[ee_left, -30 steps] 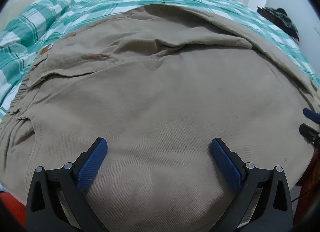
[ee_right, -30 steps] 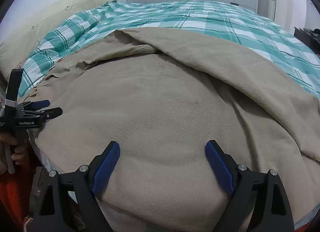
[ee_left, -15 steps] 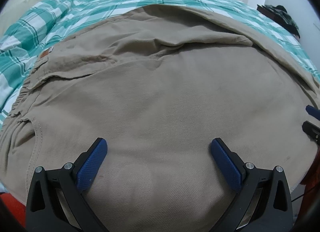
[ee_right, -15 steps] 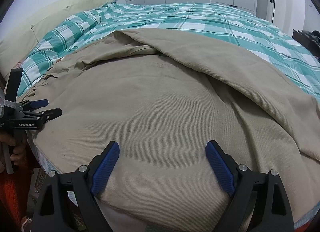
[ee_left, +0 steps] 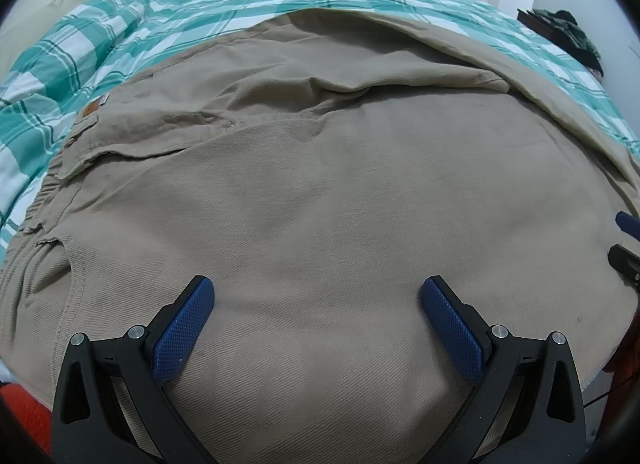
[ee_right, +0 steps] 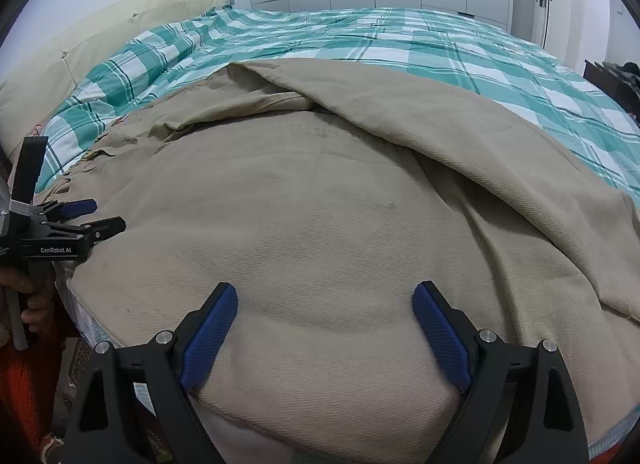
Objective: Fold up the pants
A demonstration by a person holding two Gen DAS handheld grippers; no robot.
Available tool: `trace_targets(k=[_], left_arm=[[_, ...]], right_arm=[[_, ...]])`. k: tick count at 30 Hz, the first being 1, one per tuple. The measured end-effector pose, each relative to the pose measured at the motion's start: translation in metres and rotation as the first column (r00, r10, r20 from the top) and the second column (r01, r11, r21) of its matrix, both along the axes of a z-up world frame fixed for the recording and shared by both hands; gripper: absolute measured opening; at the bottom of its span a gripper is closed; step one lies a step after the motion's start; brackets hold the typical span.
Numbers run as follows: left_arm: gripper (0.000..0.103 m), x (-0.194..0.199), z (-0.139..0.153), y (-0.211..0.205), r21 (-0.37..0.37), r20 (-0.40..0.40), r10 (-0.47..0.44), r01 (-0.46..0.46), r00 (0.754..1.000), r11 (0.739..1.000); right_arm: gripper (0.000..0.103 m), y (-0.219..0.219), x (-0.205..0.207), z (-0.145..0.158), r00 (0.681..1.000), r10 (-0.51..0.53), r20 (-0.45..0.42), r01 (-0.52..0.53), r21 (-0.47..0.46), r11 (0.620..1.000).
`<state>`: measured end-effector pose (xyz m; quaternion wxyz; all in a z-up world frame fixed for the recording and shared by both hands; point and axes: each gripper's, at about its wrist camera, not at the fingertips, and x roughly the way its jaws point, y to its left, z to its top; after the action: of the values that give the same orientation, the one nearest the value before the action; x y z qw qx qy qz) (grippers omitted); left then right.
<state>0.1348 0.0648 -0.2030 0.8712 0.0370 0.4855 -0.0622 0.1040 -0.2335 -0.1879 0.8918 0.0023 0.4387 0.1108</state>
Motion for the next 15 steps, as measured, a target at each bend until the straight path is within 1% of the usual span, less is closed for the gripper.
trace_targets(k=[15], left_arm=[[0.102, 0.0, 0.0, 0.0, -0.001, -0.001, -0.001, 0.001, 1.0, 1.0]], right_arm=[[0.09, 0.0, 0.0029, 0.0019, 1.0, -0.01, -0.005, 0.01, 0.0, 1.0]])
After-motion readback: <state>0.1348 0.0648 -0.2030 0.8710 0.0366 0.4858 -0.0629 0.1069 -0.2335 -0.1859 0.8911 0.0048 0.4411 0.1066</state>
